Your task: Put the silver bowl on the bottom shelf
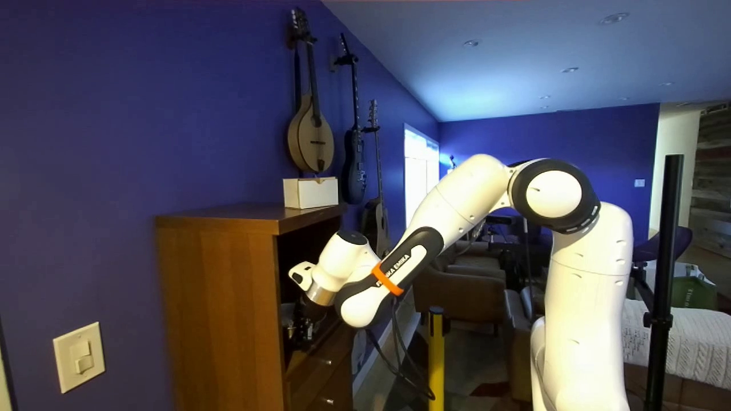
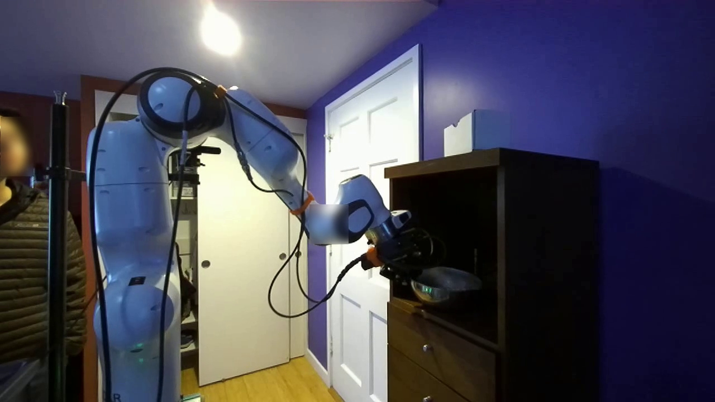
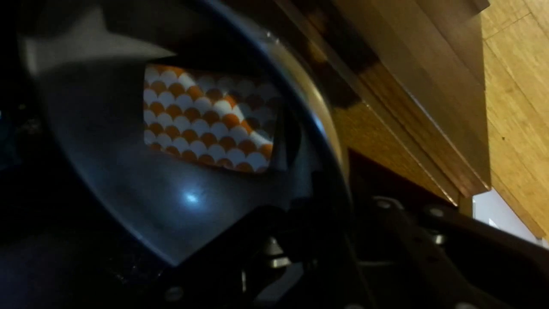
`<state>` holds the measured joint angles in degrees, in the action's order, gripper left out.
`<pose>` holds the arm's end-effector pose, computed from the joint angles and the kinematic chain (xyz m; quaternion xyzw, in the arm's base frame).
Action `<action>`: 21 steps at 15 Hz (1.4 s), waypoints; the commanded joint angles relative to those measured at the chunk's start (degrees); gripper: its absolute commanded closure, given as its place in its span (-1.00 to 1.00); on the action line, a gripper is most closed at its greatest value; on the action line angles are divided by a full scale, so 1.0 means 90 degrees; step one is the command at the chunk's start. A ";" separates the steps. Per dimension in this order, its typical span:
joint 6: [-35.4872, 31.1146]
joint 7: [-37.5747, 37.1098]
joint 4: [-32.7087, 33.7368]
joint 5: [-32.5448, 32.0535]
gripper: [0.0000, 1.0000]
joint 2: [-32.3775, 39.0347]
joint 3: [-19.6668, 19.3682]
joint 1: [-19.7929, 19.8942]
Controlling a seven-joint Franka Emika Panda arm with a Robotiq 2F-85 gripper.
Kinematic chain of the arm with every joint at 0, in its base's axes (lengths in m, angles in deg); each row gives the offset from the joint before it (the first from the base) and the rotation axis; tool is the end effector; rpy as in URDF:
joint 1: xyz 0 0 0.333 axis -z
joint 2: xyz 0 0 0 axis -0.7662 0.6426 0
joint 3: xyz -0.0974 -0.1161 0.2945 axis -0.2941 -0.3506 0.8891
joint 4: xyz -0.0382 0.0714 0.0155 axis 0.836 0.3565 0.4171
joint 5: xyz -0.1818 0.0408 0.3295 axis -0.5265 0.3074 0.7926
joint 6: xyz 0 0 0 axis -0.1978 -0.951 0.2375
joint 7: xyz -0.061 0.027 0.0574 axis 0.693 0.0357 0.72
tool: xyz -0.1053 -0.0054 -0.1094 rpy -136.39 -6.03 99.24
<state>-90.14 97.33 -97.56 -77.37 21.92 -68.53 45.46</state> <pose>0.5330 0.0264 0.3988 0.8727 0.3885 0.2655 0.1303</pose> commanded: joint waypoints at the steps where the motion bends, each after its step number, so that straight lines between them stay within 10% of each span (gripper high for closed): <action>1: 0.0340 -0.0054 0.0213 -0.0126 0.09 -0.0011 -0.0054 0.0099; 9: 0.0518 -0.0841 0.0068 -0.1038 -0.97 -0.0764 0.0104 0.0533; 21: 0.1529 -0.1813 -0.1897 -0.0655 -1.00 -0.3675 0.0545 0.0034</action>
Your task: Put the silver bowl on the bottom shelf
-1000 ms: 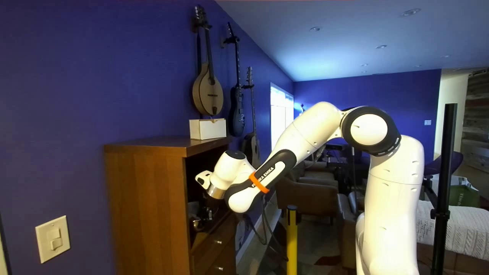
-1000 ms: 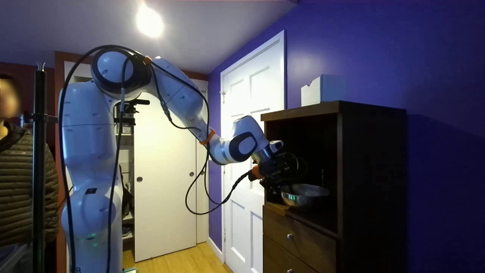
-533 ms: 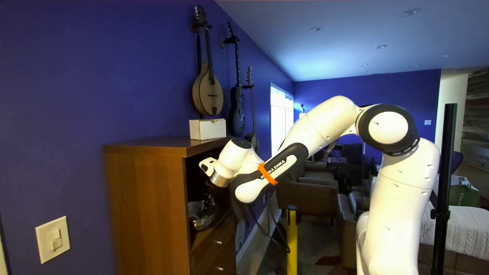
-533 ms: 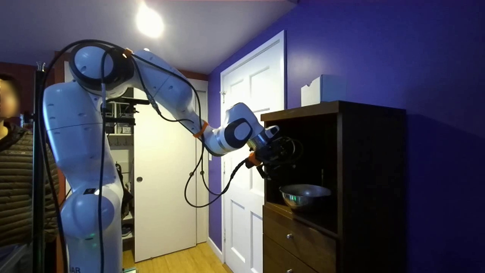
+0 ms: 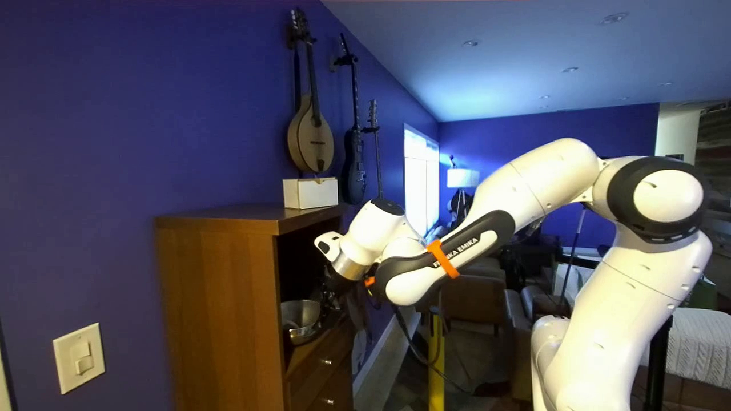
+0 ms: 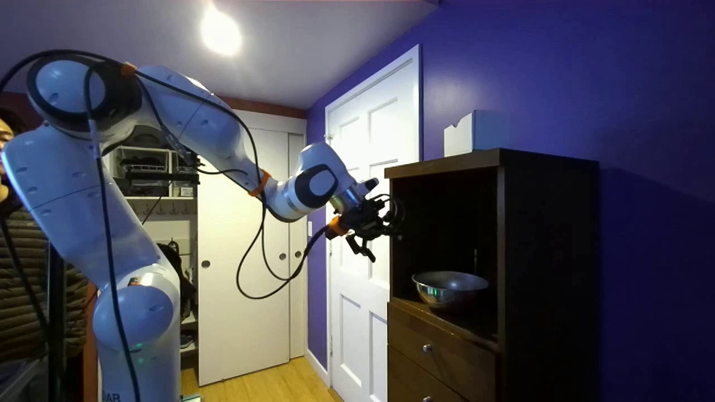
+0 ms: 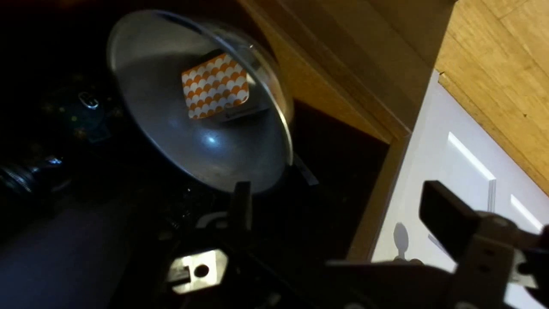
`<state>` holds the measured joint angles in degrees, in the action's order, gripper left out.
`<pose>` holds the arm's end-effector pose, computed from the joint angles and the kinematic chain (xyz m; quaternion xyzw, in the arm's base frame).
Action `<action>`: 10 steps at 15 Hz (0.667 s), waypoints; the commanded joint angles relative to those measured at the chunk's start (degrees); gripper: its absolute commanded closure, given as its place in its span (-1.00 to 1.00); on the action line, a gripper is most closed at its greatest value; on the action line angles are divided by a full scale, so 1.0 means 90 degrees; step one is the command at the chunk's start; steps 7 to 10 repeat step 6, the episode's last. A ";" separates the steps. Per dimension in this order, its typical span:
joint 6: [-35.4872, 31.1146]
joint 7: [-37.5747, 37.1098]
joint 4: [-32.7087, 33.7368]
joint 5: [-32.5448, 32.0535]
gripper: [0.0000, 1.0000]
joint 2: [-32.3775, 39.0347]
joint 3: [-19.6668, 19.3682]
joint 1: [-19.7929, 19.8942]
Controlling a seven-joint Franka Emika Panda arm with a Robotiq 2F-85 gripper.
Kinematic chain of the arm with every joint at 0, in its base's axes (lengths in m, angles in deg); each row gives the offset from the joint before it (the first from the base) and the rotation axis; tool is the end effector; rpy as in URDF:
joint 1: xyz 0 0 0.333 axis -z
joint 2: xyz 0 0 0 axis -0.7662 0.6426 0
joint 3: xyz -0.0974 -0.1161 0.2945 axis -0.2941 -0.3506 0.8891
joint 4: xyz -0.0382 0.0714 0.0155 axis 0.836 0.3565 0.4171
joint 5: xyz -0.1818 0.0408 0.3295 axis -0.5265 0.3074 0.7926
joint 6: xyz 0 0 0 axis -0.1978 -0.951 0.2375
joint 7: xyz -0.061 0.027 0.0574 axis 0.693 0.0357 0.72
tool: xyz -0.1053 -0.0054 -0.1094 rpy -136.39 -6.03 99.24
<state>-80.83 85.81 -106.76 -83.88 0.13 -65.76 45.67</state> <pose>0.4416 0.0410 0.4781 0.8771 0.3469 0.2943 0.1542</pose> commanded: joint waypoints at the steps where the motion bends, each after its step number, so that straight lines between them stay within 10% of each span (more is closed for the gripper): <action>1: 0.0325 -0.1014 -0.1121 -0.0128 -1.00 -0.1581 0.0490 0.0229; 5: 0.0253 -0.2091 -0.1156 -0.0208 -1.00 -0.2572 0.1176 0.0588; 10: 0.0053 -0.1657 -0.1248 -0.0191 -1.00 -0.2026 0.0876 0.0381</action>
